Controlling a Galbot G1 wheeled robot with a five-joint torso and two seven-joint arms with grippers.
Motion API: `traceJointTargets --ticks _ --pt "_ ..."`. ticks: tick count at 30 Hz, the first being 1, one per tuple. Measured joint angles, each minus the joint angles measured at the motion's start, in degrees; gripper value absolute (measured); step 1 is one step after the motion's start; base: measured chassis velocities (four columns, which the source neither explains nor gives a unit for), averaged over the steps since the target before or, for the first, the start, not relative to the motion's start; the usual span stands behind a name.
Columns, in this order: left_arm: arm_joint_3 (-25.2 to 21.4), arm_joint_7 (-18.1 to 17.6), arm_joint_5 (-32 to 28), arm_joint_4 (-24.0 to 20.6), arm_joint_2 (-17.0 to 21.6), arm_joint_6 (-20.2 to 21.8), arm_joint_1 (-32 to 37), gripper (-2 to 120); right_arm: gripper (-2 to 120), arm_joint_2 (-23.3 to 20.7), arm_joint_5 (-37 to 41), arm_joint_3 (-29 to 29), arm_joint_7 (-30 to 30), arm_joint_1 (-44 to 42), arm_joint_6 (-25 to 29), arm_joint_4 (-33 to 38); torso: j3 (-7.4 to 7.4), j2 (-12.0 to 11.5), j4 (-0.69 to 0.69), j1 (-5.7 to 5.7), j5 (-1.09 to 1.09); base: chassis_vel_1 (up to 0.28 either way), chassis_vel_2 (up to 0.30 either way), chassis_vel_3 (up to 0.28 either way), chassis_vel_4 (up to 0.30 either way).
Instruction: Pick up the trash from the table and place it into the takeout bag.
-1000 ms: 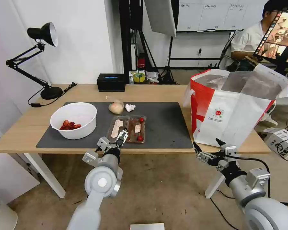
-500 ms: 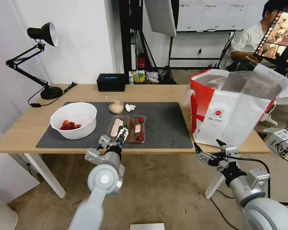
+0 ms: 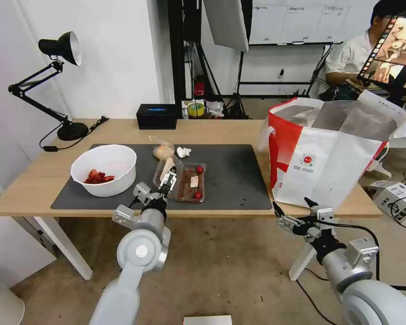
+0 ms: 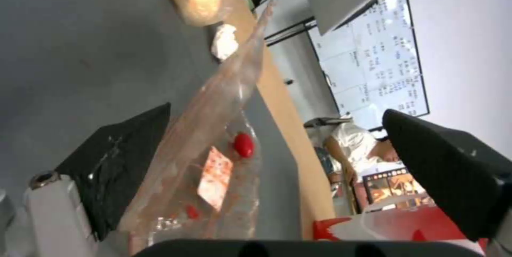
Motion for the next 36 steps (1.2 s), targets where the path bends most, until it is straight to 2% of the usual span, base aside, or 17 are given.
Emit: traceJointTargets --ticks 11,17,23,25,26,29,30,31,33,34,35,36 --pt "3.0 2.4 0.1 1.2 -0.9 0.2 -1.9 100 100 0.3 0.1 1.2 0.0 -0.8 0.0 0.7 0.0 0.0 0.0 0.0 0.0 0.0 0.0 0.0 0.0" --pt "6.4 2.9 1.5 2.7 -1.1 0.8 -3.3 100 100 0.3 0.3 2.4 0.0 -1.5 0.1 1.2 0.0 0.0 -0.01 0.0 0.0 0.0 0.0 0.0 0.0" --pt "8.0 4.2 5.2 2.9 1.3 3.0 -4.3 100 100 0.1 0.5 2.8 0.0 -1.6 0.5 1.3 0.0 0.0 0.0 0.0 0.0 0.0 0.0 0.0 0.0" --pt "8.4 6.0 8.6 2.5 3.6 5.4 -4.8 100 100 -0.2 0.9 2.8 0.0 -1.5 0.6 1.3 0.0 0.0 0.0 0.0 0.0 0.0 0.0 0.0 0.0" --pt "8.4 6.0 8.6 2.5 3.6 5.4 -4.8 100 100 -0.2 0.9 2.8 0.0 -1.5 0.6 1.3 0.0 0.0 0.0 0.0 0.0 0.0 0.0 0.0 0.0" --pt "9.6 10.8 16.1 2.8 8.0 6.7 -5.8 100 100 -1.0 4.4 2.3 0.1 -0.9 0.6 1.1 0.0 0.0 -0.01 0.0 0.0 0.0 0.0 0.0 0.0" --pt "9.6 10.8 16.1 2.8 8.0 6.7 -5.8 100 100 -1.0 4.4 2.3 0.1 -0.9 0.6 1.1 0.0 0.0 -0.01 0.0 0.0 0.0 0.0 0.0 0.0" --pt "10.5 13.7 21.0 3.4 10.7 6.8 -6.4 99 100 -1.7 7.2 1.9 0.4 -0.4 0.6 1.0 0.0 0.0 -0.01 0.0 0.0 0.0 0.0 0.0 0.0" --pt "11.5 17.4 26.4 4.3 14.0 6.9 -7.2 96 100 -2.8 11.1 1.5 0.8 0.6 0.6 0.7 0.0 0.0 0.0 0.0 -0.01 0.0 0.0 0.0 0.0" --pt "11.5 17.4 26.4 4.3 14.0 6.9 -7.2 96 100 -2.8 11.1 1.5 0.8 0.6 0.6 0.7 0.0 0.0 0.0 0.0 -0.01 0.0 0.0 0.0 0.0" --pt "11.7 19.3 28.4 4.8 15.6 7.2 -7.6 95 100 -3.3 13.0 1.4 1.0 1.3 0.6 0.5 0.0 0.0 0.0 0.0 -0.01 0.0 0.0 0.0 0.0" --pt "11.9 22.9 31.9 5.7 18.4 7.7 -8.3 92 100 -4.3 16.7 0.9 1.3 2.7 0.6 -0.1 0.0 0.0 0.0 0.0 -0.01 0.0 0.0 0.0 0.0"
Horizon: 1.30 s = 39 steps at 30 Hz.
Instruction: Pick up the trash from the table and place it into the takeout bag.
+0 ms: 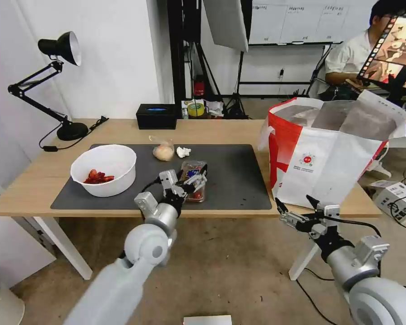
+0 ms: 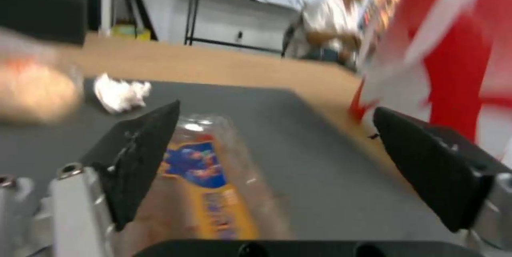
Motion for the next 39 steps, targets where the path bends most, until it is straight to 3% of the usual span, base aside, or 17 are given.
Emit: traceJointTargets --ticks 1,2,4,7,9,16,27,39 --pt "0.0 0.0 0.0 0.0 0.0 0.0 0.0 92 100 0.0 0.0 0.0 0.0 0.0 0.0 0.0 0.0 0.0 0.0 0.0 0.0 0.0 0.0 0.0 0.0" --pt "0.2 4.1 4.0 1.5 3.0 0.1 -0.9 88 100 -0.9 3.3 -0.5 0.4 1.9 0.0 -0.7 0.0 0.0 0.01 0.0 -0.01 0.0 0.0 0.0 0.0" --pt "0.5 8.1 8.4 3.5 5.9 -0.8 -2.0 81 100 -1.4 5.2 -1.4 1.0 3.8 0.0 -1.6 0.0 0.0 0.01 0.0 0.0 0.0 0.0 0.0 0.0" --pt "0.8 10.2 10.2 4.7 7.3 -1.7 -2.7 73 100 -1.4 5.5 -2.1 1.2 4.8 0.0 -2.1 0.0 0.0 0.02 0.0 0.0 0.0 0.0 0.0 0.0" --pt "1.5 12.9 10.8 6.3 8.6 -3.0 -3.6 61 100 -1.1 5.9 -3.4 1.5 6.1 0.0 -2.9 0.0 0.0 0.0 0.0 0.0 0.0 0.0 0.0 0.0" --pt "2.0 17.7 10.4 7.8 9.3 -5.3 -4.0 37 100 -0.8 8.9 -5.7 2.0 8.8 0.1 -4.5 0.0 0.0 0.0 0.0 0.0 0.0 0.0 0.0 0.0" --pt "3.4 20.3 10.6 10.0 9.8 -6.1 -4.7 0 100 -1.2 14.5 -9.8 2.3 14.9 0.1 -7.8 0.0 0.0 0.0 0.01 0.0 0.0 0.0 0.0 0.0" --pt "3.6 20.2 10.5 11.0 10.4 -6.2 -4.8 0 100 -1.6 24.1 -17.5 2.8 26.1 0.0 -13.8 0.0 0.0 0.0 0.0 0.01 0.0 0.0 0.0 0.0"
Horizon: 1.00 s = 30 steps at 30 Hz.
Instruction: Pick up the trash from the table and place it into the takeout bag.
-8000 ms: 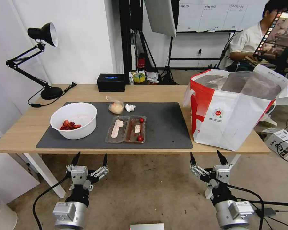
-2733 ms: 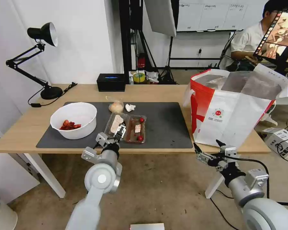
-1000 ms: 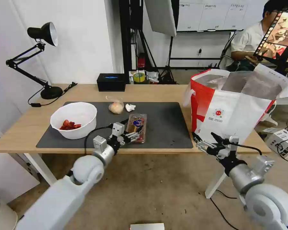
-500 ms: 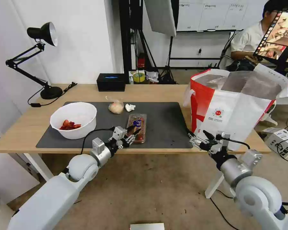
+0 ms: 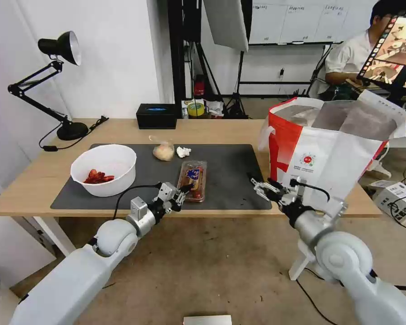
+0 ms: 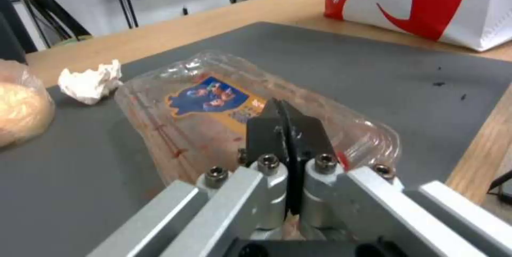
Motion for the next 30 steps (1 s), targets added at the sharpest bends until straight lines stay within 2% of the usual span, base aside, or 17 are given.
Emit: traceJointTargets --ticks 3,14,19,22,23,25,27,30 --pt "0.1 -0.1 0.0 0.3 0.0 0.0 0.2 0 100 -0.2 3.4 -2.6 0.6 4.5 -0.9 -2.5 0.0 0.0 0.0 0.0 0.0 0.0 0.0 0.0 0.0" --pt "0.1 -0.1 0.1 0.6 0.0 -0.1 0.4 0 100 0.4 9.1 -6.4 2.3 11.6 -3.4 -7.1 0.0 0.0 0.0 0.0 0.0 0.0 0.0 0.0 0.0" --pt "0.2 -0.3 0.0 0.8 0.1 -0.3 0.2 0 100 1.9 13.2 -10.1 4.9 17.2 -8.3 -10.9 0.0 0.0 0.0 0.0 -0.01 0.0 0.0 0.0 0.0" --pt "0.2 -0.4 0.0 1.1 -0.1 -0.5 0.3 0 100 3.7 19.2 -12.8 10.1 22.4 -15.7 -14.9 0.0 0.0 0.01 0.0 0.0 0.0 0.0 0.0 0.0" --pt "0.2 -0.4 0.0 1.1 -0.1 -0.5 0.3 0 100 3.7 19.2 -12.8 10.1 22.4 -15.7 -14.9 0.0 0.0 0.01 0.0 0.0 0.0 0.0 0.0 0.0" --pt "0.2 -0.5 0.0 1.2 -0.3 -0.7 0.4 0 100 5.6 22.4 -14.6 12.6 26.9 -19.6 -18.5 0.0 0.0 0.01 0.0 0.0 0.0 0.0 0.0 0.0" --pt "0.2 -0.5 0.0 1.3 -0.4 -0.8 0.4 0 100 6.2 23.1 -15.4 12.9 28.2 -20.3 -19.6 0.0 0.0 0.01 0.0 0.0 0.0 0.0 0.0 0.0" --pt "0.2 -0.5 0.0 1.6 -0.4 -1.3 0.4 0 100 9.6 24.9 -18.5 15.7 32.7 -22.0 -22.9 0.0 0.0 0.01 0.0 -0.01 0.0 0.0 0.0 0.0"
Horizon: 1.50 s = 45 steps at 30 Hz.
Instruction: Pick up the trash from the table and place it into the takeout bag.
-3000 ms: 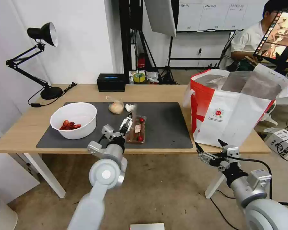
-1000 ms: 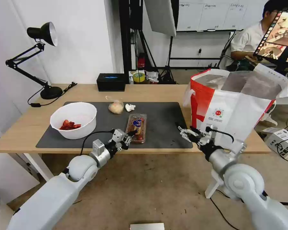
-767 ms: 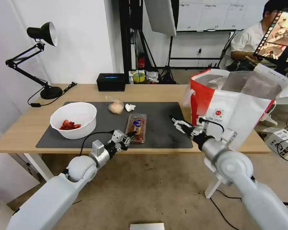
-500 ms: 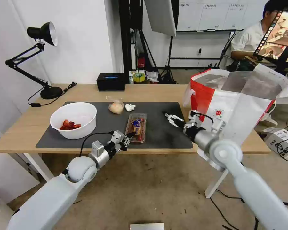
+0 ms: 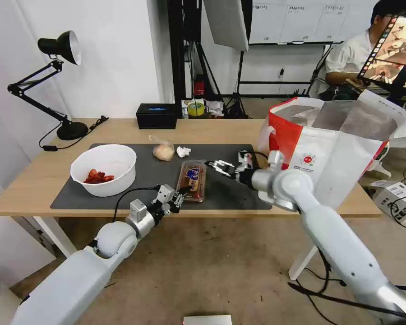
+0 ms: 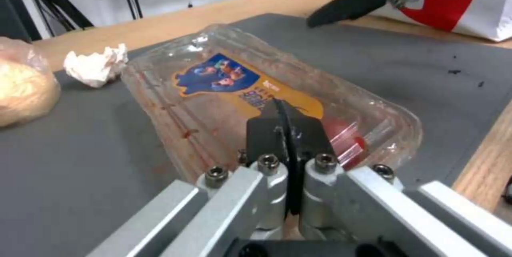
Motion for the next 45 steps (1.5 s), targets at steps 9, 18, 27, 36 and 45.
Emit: traceJointTargets --ticks 9,18,27,36,45 --pt "0.0 -0.1 -0.1 0.4 -0.3 -0.4 0.0 0 100 4.3 1.5 -1.3 4.6 2.2 -2.7 -4.5 0.0 0.0 0.0 0.0 0.0 0.0 0.0 0.0 0.0" --pt "0.0 -0.1 -0.3 0.5 -0.4 -0.7 -0.3 0 100 6.3 3.2 -2.4 5.6 3.7 -3.4 -7.8 0.0 0.0 -0.01 0.0 0.01 0.0 0.0 0.0 0.0" --pt "0.1 -0.1 -0.5 0.5 -0.4 -1.1 -0.3 0 100 8.7 6.4 -3.7 8.3 5.8 -3.4 -11.0 0.0 0.0 -0.01 0.0 0.01 0.0 0.0 0.0 0.0" --pt "-0.1 -0.1 -0.6 0.2 -0.4 -2.0 0.2 0 100 10.3 7.8 -4.5 9.3 6.9 -3.4 -13.0 0.0 0.0 -0.01 0.0 0.0 0.0 0.0 0.0 0.0" --pt "-0.2 -0.1 -1.1 -0.1 -0.3 -2.3 0.3 0 93 10.9 9.4 -5.0 10.5 7.7 -3.3 -14.4 -0.02 0.0 -0.02 -0.02 0.01 0.0 0.0 0.0 0.0"
